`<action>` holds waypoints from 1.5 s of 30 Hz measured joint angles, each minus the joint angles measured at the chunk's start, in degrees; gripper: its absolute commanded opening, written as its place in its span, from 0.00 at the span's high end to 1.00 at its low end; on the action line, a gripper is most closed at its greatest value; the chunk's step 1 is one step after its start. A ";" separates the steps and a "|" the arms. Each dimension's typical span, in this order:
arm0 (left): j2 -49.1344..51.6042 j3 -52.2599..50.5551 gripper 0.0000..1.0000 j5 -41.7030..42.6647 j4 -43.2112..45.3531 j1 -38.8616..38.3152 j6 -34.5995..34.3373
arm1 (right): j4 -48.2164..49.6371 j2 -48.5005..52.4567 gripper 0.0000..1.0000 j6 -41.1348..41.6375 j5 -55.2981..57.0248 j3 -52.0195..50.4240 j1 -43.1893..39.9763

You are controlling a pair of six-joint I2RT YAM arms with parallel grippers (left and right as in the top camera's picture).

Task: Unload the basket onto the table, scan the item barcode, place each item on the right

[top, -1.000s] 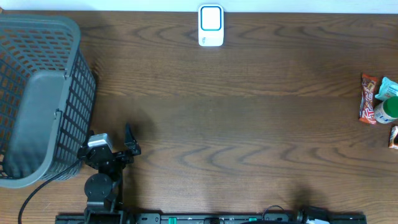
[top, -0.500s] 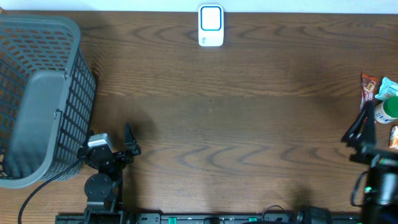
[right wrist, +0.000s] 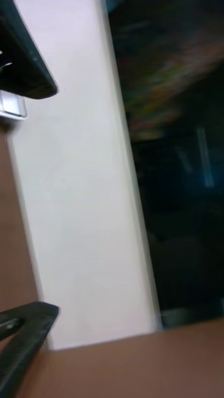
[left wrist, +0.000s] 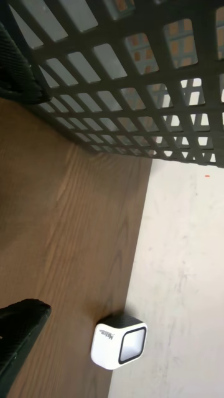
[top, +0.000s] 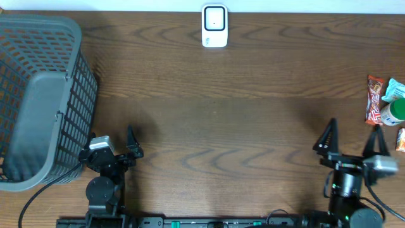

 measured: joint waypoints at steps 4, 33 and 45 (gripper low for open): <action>0.00 0.00 0.00 0.00 0.00 0.00 0.00 | 0.79 0.00 0.01 -0.04 0.85 -4.72 1.05; 0.00 0.00 0.00 0.00 0.00 0.00 0.00 | -13.99 -0.15 0.01 1.64 4.96 -9.68 4.15; 0.00 0.00 0.00 0.00 0.00 0.00 0.00 | -13.99 -0.15 0.01 1.66 4.98 -9.68 4.15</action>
